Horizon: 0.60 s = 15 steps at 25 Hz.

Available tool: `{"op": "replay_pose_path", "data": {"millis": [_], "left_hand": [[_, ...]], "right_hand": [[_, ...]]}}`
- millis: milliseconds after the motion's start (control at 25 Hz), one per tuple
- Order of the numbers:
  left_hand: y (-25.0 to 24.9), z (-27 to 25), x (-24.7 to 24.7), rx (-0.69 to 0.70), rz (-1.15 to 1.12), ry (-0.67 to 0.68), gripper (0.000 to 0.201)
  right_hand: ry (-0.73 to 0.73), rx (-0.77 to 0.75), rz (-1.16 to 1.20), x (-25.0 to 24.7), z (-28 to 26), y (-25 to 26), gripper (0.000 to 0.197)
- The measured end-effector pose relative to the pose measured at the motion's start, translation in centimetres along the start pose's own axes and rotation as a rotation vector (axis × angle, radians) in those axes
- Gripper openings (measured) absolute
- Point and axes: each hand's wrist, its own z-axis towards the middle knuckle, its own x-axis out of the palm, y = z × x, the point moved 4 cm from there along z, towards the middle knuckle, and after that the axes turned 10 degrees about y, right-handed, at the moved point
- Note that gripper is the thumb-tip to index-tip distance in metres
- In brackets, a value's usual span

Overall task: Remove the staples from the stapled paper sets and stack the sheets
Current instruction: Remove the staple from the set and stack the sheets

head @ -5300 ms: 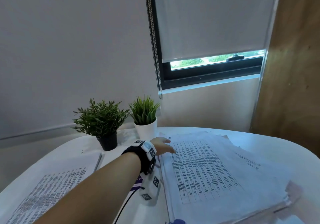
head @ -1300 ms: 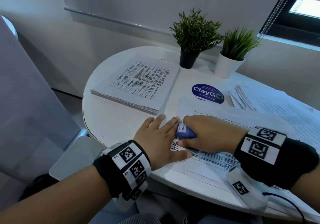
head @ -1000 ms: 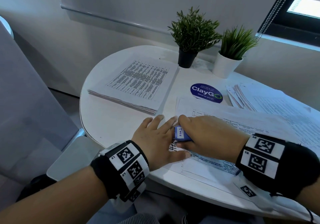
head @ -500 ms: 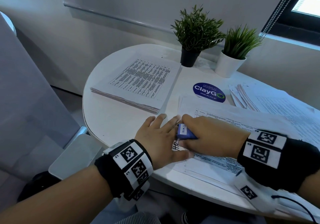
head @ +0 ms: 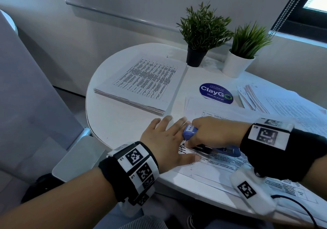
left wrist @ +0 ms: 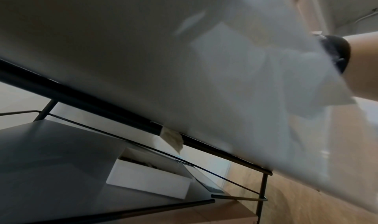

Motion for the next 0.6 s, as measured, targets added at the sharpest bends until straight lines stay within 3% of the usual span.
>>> {"op": "replay_pose_path", "data": {"millis": [400,600], "left_hand": [[0.12,0.11,0.19,-0.016,0.005,0.035,0.09],[0.36,-0.21,-0.12,0.043,-0.053,-0.018,0.097]], "right_hand": [[0.063,0.053,0.031,-0.1,-0.18,0.6,0.027],[0.018,0.02,0.051,-0.07,-0.7,0.26,0.033]]}}
